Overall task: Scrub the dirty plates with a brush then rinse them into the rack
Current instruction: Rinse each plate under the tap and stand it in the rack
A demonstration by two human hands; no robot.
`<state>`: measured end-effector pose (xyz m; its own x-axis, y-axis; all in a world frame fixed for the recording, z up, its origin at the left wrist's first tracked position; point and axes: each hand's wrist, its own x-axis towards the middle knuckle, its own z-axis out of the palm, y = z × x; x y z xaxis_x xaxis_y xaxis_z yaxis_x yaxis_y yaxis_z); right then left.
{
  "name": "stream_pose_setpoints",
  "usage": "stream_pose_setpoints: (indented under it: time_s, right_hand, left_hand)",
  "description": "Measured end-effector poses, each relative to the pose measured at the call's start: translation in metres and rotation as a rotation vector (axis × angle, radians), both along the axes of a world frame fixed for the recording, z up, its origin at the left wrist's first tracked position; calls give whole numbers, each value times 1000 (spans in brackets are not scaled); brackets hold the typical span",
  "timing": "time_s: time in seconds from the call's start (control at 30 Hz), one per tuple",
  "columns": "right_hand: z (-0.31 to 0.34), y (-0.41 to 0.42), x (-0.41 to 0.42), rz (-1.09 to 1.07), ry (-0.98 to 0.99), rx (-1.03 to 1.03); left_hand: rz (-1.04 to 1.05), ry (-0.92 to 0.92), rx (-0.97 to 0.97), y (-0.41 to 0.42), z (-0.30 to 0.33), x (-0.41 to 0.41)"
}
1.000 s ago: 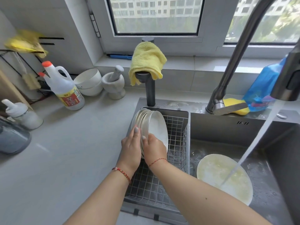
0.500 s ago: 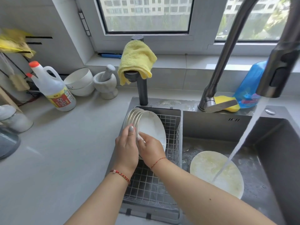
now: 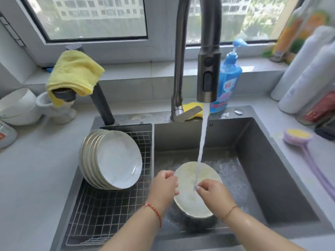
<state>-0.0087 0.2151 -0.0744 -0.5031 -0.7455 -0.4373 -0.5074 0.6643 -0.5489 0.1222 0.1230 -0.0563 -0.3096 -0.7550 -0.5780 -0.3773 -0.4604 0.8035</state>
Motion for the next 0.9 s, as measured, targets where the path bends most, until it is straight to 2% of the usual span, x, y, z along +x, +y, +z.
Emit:
stream_pose_setpoints:
  time_s: [0.07, 0.17, 0.27, 0.4, 0.6, 0.9]
  right_hand:
    - [-18, 2, -31, -40, 49, 141]
    - [-44, 3, -69, -79, 67, 314]
    - [-66, 5, -85, -74, 48, 439]
    - [-89, 2, -88, -51, 1, 518]
    - [-93, -5, -91, -155, -42, 458]
    - [-98, -6, -99, -280, -125, 408]
  left_hand:
    - [-5, -79, 158, 0, -24, -12]
    - [-49, -196, 259, 7, -49, -24]
    - [9, -192, 384, 16, -55, -35]
    - [69, -199, 432, 19, -73, -41]
    - [205, -90, 468, 16, -81, -43]
    - [284, -79, 465, 13, -89, -43]
